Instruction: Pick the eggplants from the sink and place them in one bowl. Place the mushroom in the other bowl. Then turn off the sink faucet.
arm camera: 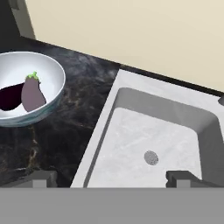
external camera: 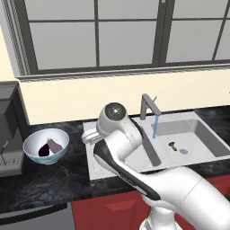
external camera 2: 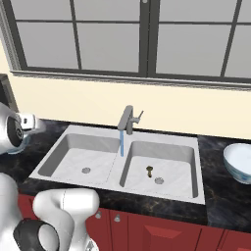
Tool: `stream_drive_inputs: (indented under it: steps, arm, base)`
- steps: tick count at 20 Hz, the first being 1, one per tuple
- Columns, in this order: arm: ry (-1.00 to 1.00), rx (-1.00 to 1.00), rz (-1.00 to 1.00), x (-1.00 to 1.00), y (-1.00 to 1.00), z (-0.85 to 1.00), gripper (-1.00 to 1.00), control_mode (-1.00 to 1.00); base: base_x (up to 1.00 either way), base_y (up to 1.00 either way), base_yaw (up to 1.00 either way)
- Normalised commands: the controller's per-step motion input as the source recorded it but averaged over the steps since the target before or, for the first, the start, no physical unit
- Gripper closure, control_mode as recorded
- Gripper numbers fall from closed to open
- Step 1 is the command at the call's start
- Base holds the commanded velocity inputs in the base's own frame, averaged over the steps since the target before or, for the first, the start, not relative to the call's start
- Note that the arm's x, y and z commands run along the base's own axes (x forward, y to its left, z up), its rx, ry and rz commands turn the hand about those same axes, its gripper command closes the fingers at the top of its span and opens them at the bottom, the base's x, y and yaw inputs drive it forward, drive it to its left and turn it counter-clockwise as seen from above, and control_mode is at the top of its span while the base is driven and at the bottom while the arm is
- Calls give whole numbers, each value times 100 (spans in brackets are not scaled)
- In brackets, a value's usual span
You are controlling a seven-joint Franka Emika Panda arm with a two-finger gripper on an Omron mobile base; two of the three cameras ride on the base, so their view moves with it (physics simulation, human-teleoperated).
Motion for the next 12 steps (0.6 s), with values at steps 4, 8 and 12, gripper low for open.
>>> stream_drive_inputs:
  steps: [4,8,12]
  arm:
    - [0,16,-18,-37,-98,26,-100,-100]
    - [0,10,-14,-37,-93,20,-100,-100]
    - [2,7,-12,-31,-93,8,-100,-100]
  base:
    - [0,0,0]
    - [0,0,0]
    - [0,0,0]
